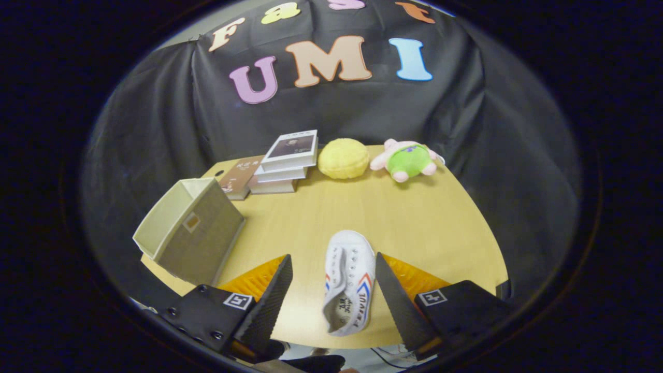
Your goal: Open the storage box then place both shoes into the box .Put the left shoe in first, then the right shoe, with the right side of both shoes facing outward in a uniform manner.
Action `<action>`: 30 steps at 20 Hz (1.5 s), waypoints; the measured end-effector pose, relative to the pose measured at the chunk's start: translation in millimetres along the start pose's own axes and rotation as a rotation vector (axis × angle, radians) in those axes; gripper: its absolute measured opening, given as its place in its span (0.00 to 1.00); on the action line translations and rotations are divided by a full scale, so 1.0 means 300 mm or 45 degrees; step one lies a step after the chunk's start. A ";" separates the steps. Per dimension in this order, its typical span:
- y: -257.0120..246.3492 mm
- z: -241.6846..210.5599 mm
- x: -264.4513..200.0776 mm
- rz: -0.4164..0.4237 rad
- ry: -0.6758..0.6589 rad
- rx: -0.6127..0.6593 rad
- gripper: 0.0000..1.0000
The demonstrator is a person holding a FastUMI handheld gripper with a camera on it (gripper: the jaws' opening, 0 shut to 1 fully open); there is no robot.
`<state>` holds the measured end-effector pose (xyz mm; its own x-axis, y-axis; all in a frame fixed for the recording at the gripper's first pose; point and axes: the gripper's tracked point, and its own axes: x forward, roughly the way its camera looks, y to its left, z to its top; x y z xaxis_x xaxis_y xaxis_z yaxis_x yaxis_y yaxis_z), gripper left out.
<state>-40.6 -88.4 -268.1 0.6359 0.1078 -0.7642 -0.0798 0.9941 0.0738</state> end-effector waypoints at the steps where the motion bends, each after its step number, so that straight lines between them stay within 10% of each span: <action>1: -0.024 -0.020 0.012 -0.012 0.020 -0.003 1.00; 21: -0.132 -0.360 0.214 -0.002 0.401 -0.240 1.00; 30: -0.095 -0.389 0.218 0.049 0.466 -0.070 0.37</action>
<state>-86.2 -111.3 -395.0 0.3162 0.1229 -0.9407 -0.1460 0.9861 0.0798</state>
